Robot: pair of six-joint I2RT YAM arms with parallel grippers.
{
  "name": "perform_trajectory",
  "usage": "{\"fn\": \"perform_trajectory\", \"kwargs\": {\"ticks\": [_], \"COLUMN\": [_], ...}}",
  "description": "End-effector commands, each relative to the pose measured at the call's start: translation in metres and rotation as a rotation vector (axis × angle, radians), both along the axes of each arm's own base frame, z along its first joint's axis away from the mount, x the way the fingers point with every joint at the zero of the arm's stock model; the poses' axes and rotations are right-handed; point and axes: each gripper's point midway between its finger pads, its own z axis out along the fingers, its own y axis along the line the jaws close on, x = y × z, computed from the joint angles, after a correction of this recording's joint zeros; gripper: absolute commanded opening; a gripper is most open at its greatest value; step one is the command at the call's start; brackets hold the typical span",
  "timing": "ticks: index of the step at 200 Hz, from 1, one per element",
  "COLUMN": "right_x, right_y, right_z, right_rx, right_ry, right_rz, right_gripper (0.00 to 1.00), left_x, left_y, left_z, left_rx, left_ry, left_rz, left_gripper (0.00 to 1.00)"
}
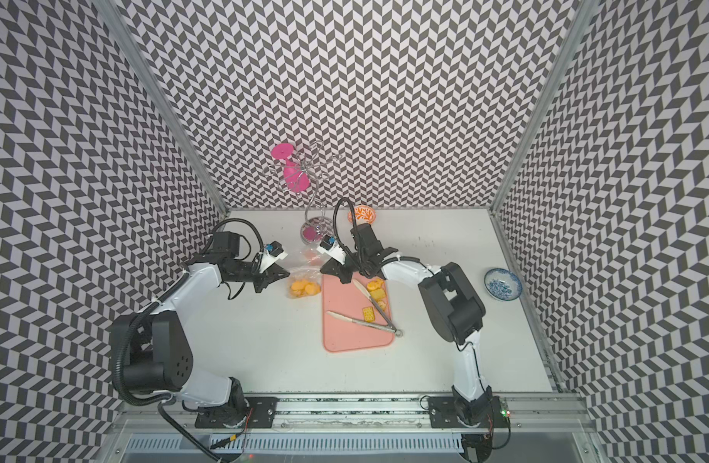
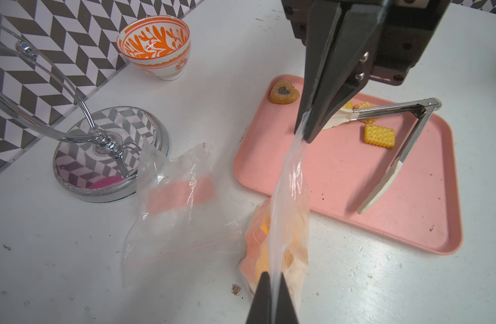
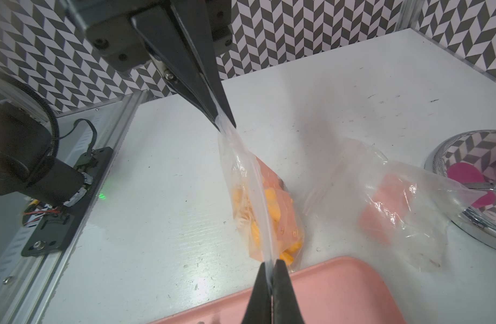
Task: Put the cookies into a resealable bag to prevent moisture
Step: Close the ziploc bag at the center of the board.
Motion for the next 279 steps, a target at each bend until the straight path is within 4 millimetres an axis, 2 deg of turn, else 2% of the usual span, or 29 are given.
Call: {"fn": "perform_trajectory", "kwargs": {"ticks": [1,11,23,59,65,102,131,142,162,182,203,219,239,279], "right_x": [-0.004,-0.002,-0.002,-0.010,-0.012,-0.017,-0.020,-0.021,-0.021,-0.021,-0.022,-0.023,-0.022,-0.026], "right_y": [0.002,0.002,0.004,0.014,0.015,0.020,0.022,0.023,0.022,0.022,0.023,0.022,0.018,0.023], "right_z": [0.029,0.027,0.028,0.037,0.038,0.041,0.047,0.050,0.049,0.046,0.051,0.050,0.047,0.041], "right_rx": [0.055,0.051,0.050,0.059,0.057,0.023,0.032,0.041,0.030,0.024,0.041,0.045,0.076,0.164], "right_ry": [-0.033,-0.029,-0.020,0.009,0.015,0.031,0.040,0.040,0.034,0.039,0.037,0.026,-0.007,-0.030], "right_rz": [0.020,0.011,0.014,0.039,0.044,0.065,0.082,0.090,0.089,0.091,0.101,0.102,0.091,0.122], "right_gripper": [0.00,0.00,0.00,0.00,0.00,0.00,0.00,0.00,0.00,0.00,0.00,0.00,0.16,0.24], "left_x": [0.006,0.007,0.008,0.005,0.005,0.009,0.008,0.005,0.002,0.000,-0.002,-0.004,-0.006,-0.017], "left_y": [-0.002,-0.003,-0.003,-0.027,-0.030,-0.046,-0.057,-0.060,-0.064,-0.065,-0.066,-0.065,-0.064,-0.072], "left_z": [0.019,0.019,0.017,0.013,0.011,0.010,0.011,0.009,0.008,0.011,0.009,0.011,0.021,0.032], "left_rx": [-0.031,-0.035,-0.024,0.032,0.047,0.113,0.101,0.094,0.078,0.065,0.057,0.042,-0.017,-0.135], "left_ry": [-0.061,-0.057,-0.044,-0.060,-0.057,-0.094,-0.089,-0.076,-0.064,-0.070,-0.061,-0.048,-0.044,0.008], "left_rz": [-0.004,-0.003,-0.001,-0.077,-0.086,-0.131,-0.172,-0.194,-0.211,-0.216,-0.228,-0.229,-0.236,-0.274], "left_gripper": [0.08,0.11,0.23,0.38,0.43,0.47,0.41,0.34,0.15,0.11,0.00,0.00,0.00,0.00]}}
